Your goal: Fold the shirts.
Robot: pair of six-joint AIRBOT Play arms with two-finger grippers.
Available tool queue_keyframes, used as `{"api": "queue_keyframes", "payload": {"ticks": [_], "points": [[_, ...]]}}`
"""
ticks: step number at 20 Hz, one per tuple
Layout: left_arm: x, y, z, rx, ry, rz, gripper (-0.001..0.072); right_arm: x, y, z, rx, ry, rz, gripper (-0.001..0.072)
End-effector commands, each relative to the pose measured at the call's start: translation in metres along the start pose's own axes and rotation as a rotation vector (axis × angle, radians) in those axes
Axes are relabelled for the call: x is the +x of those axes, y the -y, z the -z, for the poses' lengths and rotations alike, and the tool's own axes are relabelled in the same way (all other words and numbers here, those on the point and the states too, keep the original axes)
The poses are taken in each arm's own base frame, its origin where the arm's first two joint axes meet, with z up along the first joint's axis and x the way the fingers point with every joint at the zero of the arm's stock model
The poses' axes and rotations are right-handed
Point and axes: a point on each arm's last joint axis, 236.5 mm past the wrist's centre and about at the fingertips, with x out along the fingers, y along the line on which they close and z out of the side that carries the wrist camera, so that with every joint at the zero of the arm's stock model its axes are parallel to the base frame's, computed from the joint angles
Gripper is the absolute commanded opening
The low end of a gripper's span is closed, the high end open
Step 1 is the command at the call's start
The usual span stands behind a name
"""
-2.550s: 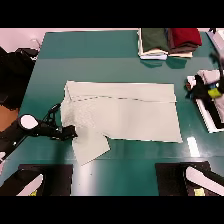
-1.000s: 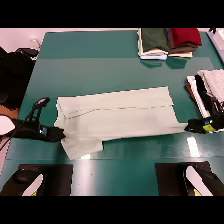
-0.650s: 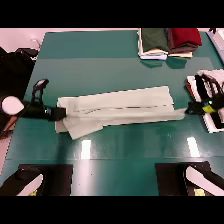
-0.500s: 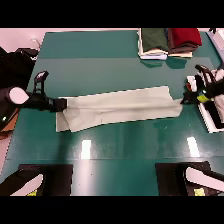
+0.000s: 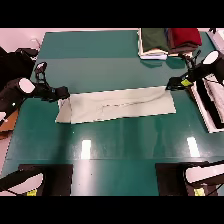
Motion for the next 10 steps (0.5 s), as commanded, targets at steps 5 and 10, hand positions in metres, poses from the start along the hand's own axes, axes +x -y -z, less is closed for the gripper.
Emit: {"api": "queue_keyframes", "payload": {"ticks": [5, 10], "points": [[-0.012, 0.025, -0.010, -0.049, -0.007, 0.079, 0.0025, -0.013, 0.058, 0.030, 0.217, -0.015, -0.160, 0.0595], [-0.002, 0.067, 0.004, 0.000, -0.034, 0.160, 0.0025, 0.027, 0.090, 0.080, 0.379, -0.103, -0.231, 0.0559]]}}
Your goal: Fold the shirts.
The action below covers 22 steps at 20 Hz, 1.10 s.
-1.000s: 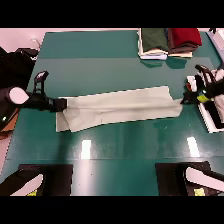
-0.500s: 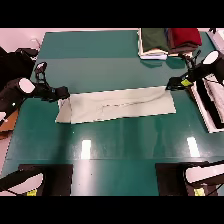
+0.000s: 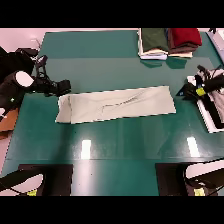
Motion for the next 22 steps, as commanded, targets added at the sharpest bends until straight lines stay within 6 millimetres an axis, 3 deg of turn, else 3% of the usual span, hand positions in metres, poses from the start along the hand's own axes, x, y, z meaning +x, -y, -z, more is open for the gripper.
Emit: {"api": "queue_keyframes", "payload": {"ticks": [1, 4, 7, 9, 10, 12, 16, 19, 22], "points": [[0.017, 0.033, 0.018, 0.048, -0.044, 0.054, 0.0025, 0.025, 0.010, 0.016, 0.073, -0.031, -0.107, 0.0551], [0.050, 0.066, 0.053, 0.093, -0.126, 0.096, 0.0024, 0.048, -0.018, 0.010, 0.061, -0.035, -0.195, 0.0549], [0.081, 0.098, 0.074, 0.075, -0.156, 0.154, 0.0024, 0.063, -0.045, 0.010, -0.028, -0.082, -0.192, 0.0394], [0.100, 0.117, 0.084, 0.107, -0.200, 0.169, 0.0024, 0.058, -0.064, 0.004, -0.112, -0.066, -0.185, 0.0084], [0.109, 0.127, 0.086, 0.127, -0.218, 0.177, 0.0024, 0.049, -0.074, -0.004, -0.147, -0.035, -0.181, 0.0021], [0.126, 0.153, 0.085, 0.163, -0.226, 0.203, 0.0024, 0.018, -0.097, -0.017, -0.223, 0.035, -0.171, 0.0021], [0.154, 0.186, 0.087, 0.211, -0.236, 0.236, 0.0024, -0.055, -0.183, -0.024, -0.388, 0.183, -0.209, 0.0021], [0.170, 0.187, 0.093, 0.211, -0.269, 0.232, 0.0024, -0.091, -0.252, -0.010, -0.537, 0.264, -0.234, 0.0021], [0.178, 0.183, 0.098, 0.207, -0.290, 0.223, 0.0024, -0.103, -0.306, 0.010, -0.649, 0.283, -0.261, 0.0021]]}}
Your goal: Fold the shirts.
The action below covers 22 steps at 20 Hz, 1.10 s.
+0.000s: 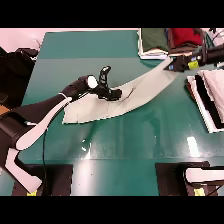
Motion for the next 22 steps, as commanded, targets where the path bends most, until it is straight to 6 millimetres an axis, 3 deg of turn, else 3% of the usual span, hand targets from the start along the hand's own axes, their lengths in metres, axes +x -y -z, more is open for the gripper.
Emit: {"api": "queue_keyframes", "payload": {"ticks": [1, 6, 9, 11, 14, 17, 19, 20, 21, 22], "points": [[0.012, -0.001, 0.004, 0.000, -0.025, -0.001, 0.0024, -0.007, -0.073, -0.017, -0.128, 0.034, -0.051, 0.0021], [0.008, -0.003, 0.002, -0.001, -0.031, -0.003, 0.0024, 0.011, -0.130, -0.015, -0.222, 0.017, -0.115, 0.0021], [-0.026, -0.012, -0.023, 0.009, 0.002, -0.019, 0.0024, 0.024, -0.155, -0.008, -0.262, 0.000, -0.152, 0.0021], [-0.075, -0.032, -0.050, 0.041, 0.074, -0.080, 0.0024, 0.035, -0.175, -0.002, -0.291, -0.014, -0.180, 0.0021], [-0.191, -0.070, -0.089, 0.063, 0.230, -0.206, 0.0025, 0.069, -0.223, 0.011, -0.335, -0.038, -0.292, 0.0021], [-0.319, -0.095, -0.105, 0.090, 0.430, -0.341, 0.0025, 0.135, -0.284, 0.029, -0.360, -0.036, -0.426, 0.0021], [-0.389, -0.101, -0.104, 0.090, 0.560, -0.419, 0.0025, 0.185, -0.323, 0.044, -0.334, -0.015, -0.507, 0.0035], [-0.414, -0.102, -0.102, 0.084, 0.609, -0.440, 0.0025, 0.210, -0.340, 0.053, -0.335, -0.002, -0.537, 0.0212], [-0.433, -0.102, -0.099, 0.077, 0.647, -0.452, 0.0025, 0.229, -0.353, 0.063, -0.344, -0.007, -0.548, 0.0328], [-0.446, -0.101, -0.096, 0.073, 0.673, -0.460, 0.0025, 0.244, -0.360, 0.072, -0.380, -0.023, -0.546, 0.0328]]}}
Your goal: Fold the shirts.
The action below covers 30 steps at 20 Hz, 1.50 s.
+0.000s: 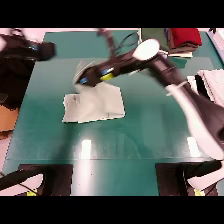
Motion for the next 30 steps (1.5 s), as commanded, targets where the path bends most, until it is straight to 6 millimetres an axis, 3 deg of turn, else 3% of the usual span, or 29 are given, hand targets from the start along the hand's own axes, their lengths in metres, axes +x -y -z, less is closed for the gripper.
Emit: {"api": "queue_keyframes", "payload": {"ticks": [1, 2, 4, 7, 10, 11, 12, 14, 16, 18, 24, 26, 28, 30], "points": [[-0.065, -0.033, -0.025, -0.001, 0.122, -0.099, 0.0025, 0.072, -0.010, 0.011, -0.076, 0.003, -0.015, 0.0325], [-0.068, -0.032, -0.023, 0.000, 0.118, -0.099, 0.0025, 0.070, 0.000, 0.016, -0.088, -0.034, 0.027, 0.0315], [-0.065, -0.026, -0.015, 0.006, 0.084, -0.084, 0.0024, 0.044, 0.041, 0.029, -0.081, -0.121, 0.168, 0.0315], [-0.050, 0.004, -0.006, 0.048, 0.068, -0.024, 0.0024, -0.021, 0.105, 0.052, 0.034, -0.183, 0.299, 0.0316], [-0.036, 0.032, 0.010, 0.082, 0.036, 0.031, 0.0024, -0.097, 0.172, 0.101, 0.288, -0.205, 0.407, 0.0318], [-0.032, 0.039, 0.016, 0.088, 0.023, 0.049, 0.0025, -0.119, 0.192, 0.121, 0.377, -0.202, 0.435, 0.0384], [-0.029, 0.044, 0.021, 0.091, 0.013, 0.063, 0.0025, -0.135, 0.210, 0.140, 0.475, -0.197, 0.459, 0.0571], [-0.023, 0.054, 0.029, 0.102, 0.002, 0.084, 0.0025, -0.152, 0.237, 0.178, 0.634, -0.209, 0.486, 0.0613], [-0.018, 0.064, 0.032, 0.113, 0.009, 0.103, 0.0025, -0.141, 0.245, 0.198, 0.742, -0.198, 0.433, 0.0612], [-0.015, 0.071, 0.033, 0.121, 0.015, 0.116, 0.0025, -0.116, 0.242, 0.201, 0.779, -0.183, 0.350, 0.0577], [-0.010, 0.079, 0.036, 0.092, 0.000, 0.151, 0.0025, -0.020, 0.223, 0.172, 0.730, -0.176, 0.211, 0.0548], [-0.011, 0.087, 0.036, 0.068, -0.002, 0.185, 0.0025, 0.008, 0.218, 0.165, 0.693, -0.175, 0.194, 0.0337], [-0.011, 0.091, 0.037, 0.053, -0.008, 0.204, 0.0024, 0.023, 0.220, 0.153, 0.637, -0.144, 0.209, 0.0054], [-0.012, 0.100, 0.040, 0.071, -0.009, 0.217, 0.0023, 0.022, 0.220, 0.133, 0.573, -0.107, 0.213, 0.0021]]}}
